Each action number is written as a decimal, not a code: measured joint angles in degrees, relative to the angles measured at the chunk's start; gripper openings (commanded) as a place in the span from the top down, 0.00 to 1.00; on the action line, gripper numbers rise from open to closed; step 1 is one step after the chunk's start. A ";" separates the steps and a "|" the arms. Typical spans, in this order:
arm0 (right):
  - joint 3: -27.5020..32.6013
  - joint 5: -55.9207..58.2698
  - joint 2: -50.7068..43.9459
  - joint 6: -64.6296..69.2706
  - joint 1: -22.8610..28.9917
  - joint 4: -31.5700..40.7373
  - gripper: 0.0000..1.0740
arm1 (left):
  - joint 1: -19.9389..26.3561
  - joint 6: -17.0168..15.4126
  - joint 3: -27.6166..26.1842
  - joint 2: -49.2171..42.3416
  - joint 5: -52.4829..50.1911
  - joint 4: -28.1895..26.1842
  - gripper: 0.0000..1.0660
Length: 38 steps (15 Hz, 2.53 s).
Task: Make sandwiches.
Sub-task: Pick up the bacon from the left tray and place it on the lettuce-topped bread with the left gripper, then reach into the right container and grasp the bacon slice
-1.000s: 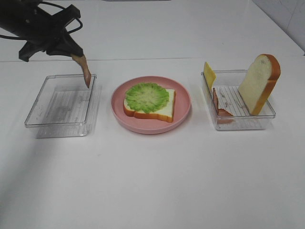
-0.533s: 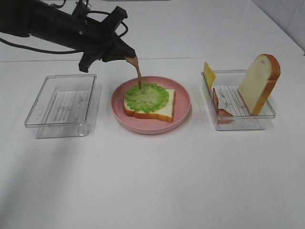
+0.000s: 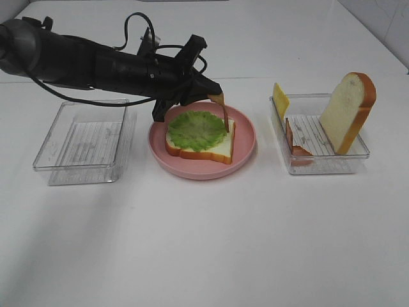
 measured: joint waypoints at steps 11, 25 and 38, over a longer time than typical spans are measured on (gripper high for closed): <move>0.00 0.00 0.00 0.00 0.00 0.00 0.34 | 4.81 -1.15 0.00 0.86 2.81 9.11 0.85; 0.00 0.00 0.00 0.00 0.00 0.00 0.34 | 5.67 -17.13 0.00 -15.18 0.17 48.47 0.25; 0.00 0.00 0.00 0.00 0.00 0.00 0.34 | 5.67 -46.70 1.95 -52.88 31.91 99.01 0.25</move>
